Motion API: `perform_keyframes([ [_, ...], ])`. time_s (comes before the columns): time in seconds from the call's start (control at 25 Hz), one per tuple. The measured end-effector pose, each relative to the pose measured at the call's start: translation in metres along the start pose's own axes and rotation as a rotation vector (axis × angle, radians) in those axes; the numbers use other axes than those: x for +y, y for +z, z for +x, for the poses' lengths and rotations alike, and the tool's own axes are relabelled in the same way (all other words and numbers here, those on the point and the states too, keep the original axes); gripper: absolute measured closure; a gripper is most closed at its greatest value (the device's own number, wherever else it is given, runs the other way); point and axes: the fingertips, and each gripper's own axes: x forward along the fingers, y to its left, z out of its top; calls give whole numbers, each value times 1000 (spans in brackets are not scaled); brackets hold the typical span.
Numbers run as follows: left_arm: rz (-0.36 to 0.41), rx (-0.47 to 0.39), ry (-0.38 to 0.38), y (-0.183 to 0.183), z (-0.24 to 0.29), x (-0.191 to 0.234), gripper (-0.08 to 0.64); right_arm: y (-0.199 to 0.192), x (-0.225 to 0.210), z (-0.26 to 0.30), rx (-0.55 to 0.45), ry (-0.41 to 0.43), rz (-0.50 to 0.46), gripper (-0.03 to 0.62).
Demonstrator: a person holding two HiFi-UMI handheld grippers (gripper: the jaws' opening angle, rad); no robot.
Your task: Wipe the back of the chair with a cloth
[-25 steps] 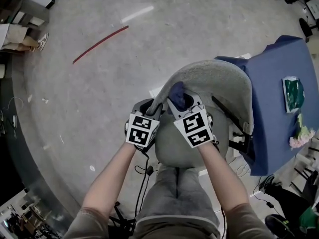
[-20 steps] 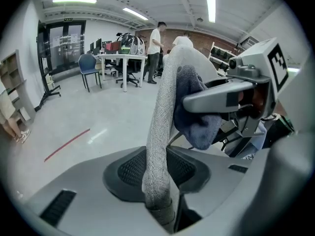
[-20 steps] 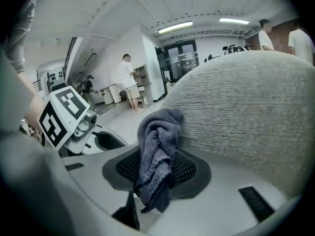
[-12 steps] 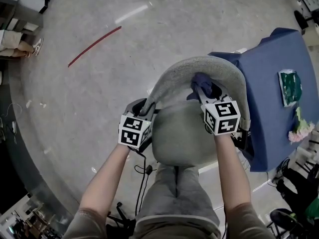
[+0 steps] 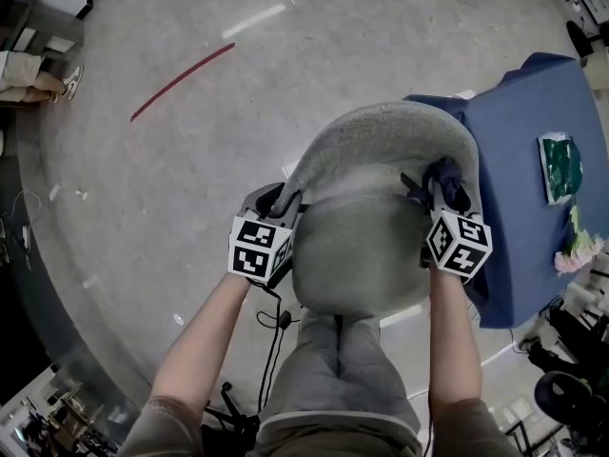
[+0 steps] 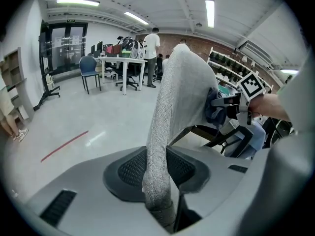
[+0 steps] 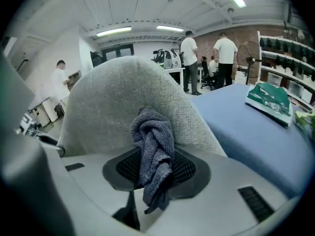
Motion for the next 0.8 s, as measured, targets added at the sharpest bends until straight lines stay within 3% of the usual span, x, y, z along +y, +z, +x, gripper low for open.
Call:
perform_keyframes([
  [0.12,-2,-5,-4,0,-2,1,430,-4,20,14,38,30,29,448],
  [0.28,-10,-20,-7,0,-1,2,430,-12,70,38,100,148,-6,448],
  [0.6,-30,-36,-24,-1,-1,2,430,-44,232,34,252,570,-353,446],
  [0.8,-44,-53,-23,0,-3,5,430,-52,261,31,280,651,-256,445],
])
